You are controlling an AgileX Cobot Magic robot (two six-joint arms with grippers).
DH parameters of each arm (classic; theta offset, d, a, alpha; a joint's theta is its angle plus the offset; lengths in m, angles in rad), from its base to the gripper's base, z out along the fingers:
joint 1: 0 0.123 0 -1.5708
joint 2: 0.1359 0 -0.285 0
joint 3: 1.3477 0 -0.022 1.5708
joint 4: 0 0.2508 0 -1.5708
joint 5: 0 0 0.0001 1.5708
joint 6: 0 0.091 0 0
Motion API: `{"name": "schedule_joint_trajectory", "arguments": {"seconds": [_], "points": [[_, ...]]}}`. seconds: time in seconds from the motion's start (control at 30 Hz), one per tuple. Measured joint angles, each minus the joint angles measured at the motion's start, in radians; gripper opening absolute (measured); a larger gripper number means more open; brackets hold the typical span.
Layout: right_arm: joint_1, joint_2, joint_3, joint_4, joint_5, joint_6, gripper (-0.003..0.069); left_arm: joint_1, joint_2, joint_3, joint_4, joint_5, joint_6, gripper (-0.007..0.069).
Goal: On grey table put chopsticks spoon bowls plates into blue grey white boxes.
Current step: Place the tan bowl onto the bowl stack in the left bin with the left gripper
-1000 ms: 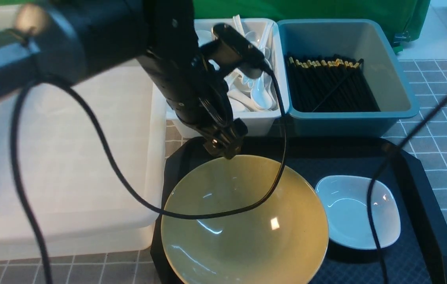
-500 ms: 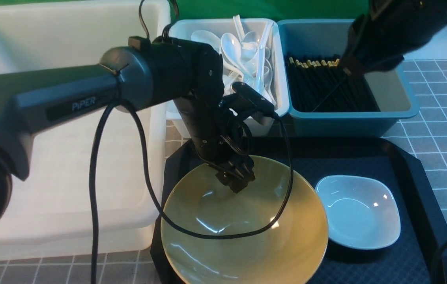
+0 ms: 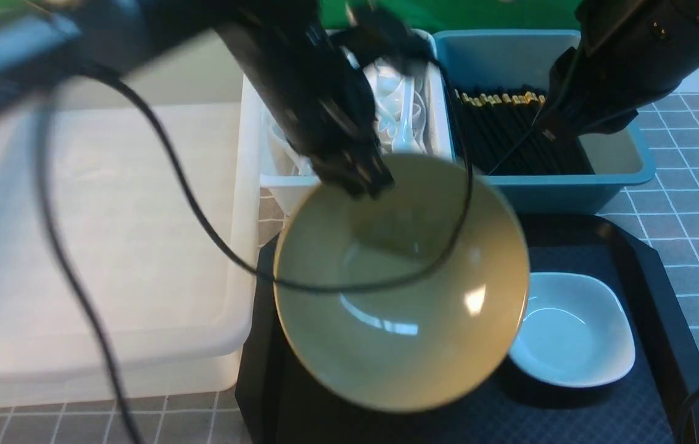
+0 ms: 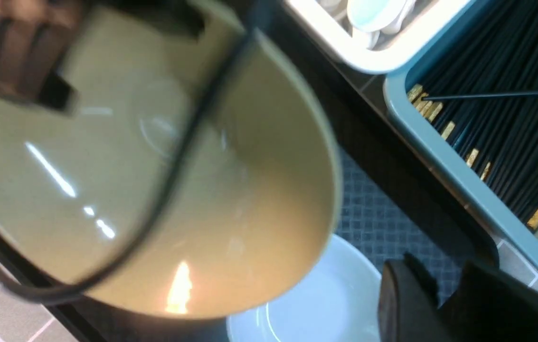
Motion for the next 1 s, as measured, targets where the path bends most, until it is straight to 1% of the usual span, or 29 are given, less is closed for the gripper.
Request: {"name": "schedule_joint_trajectory", "arguments": {"seconds": [0.07,0.23,0.27,0.37,0.43,0.47,0.5,0.53,0.57,0.63,0.7,0.87,1.0], "points": [[0.02,0.0,0.0,0.0,-0.016,0.0,0.019,0.072,-0.081,-0.008,-0.049,0.013,-0.016,0.0006],[0.08,0.0,0.0,0.017,-0.065,-0.012,0.019,0.36,-0.232,0.007,-0.156,0.058,-0.034,0.0004],[0.11,0.0,0.0,0.022,-0.085,-0.026,0.019,0.494,-0.269,0.027,-0.199,0.062,-0.036,0.0004],[0.174,0.0,0.0,0.029,-0.135,-0.056,0.019,0.791,-0.302,0.098,-0.313,0.06,-0.037,0.0004],[0.202,0.0,0.0,0.031,-0.157,-0.076,0.019,0.931,-0.301,0.149,-0.383,0.055,-0.029,0.0004],[0.22,0.0,0.0,0.032,-0.173,-0.087,0.019,1.032,-0.291,0.198,-0.439,0.048,-0.013,0.0004],[0.222,0.0,0.0,0.032,-0.175,-0.089,0.019,1.032,-0.291,0.205,-0.439,0.048,-0.01,0.0004],[0.232,0.0,-0.001,0.034,-0.187,-0.098,0.019,1.112,-0.28,0.248,-0.479,0.038,0.014,0.0004],[0.236,0.0,-0.001,0.034,-0.195,-0.105,0.019,1.162,-0.271,0.297,-0.499,0.029,0.044,0.0004],[0.236,0.0,-0.001,0.033,-0.202,-0.109,0.0192,1.214,-0.255,0.364,-0.504,0.008,0.083,0.0004],[0.236,0.0,-0.001,0.028,-0.212,-0.116,0.0193,1.233,-0.238,0.419,-0.487,-0.035,0.104,0.0004],[0.236,0.0,-0.001,0.026,-0.231,-0.132,0.0195,1.234,-0.198,0.514,-0.431,-0.161,0.117,0.0004],[0.236,0.0,-0.001,0.026,-0.236,-0.141,0.0197,1.234,-0.147,0.528,-0.399,-0.225,0.119,0.0004]]}}
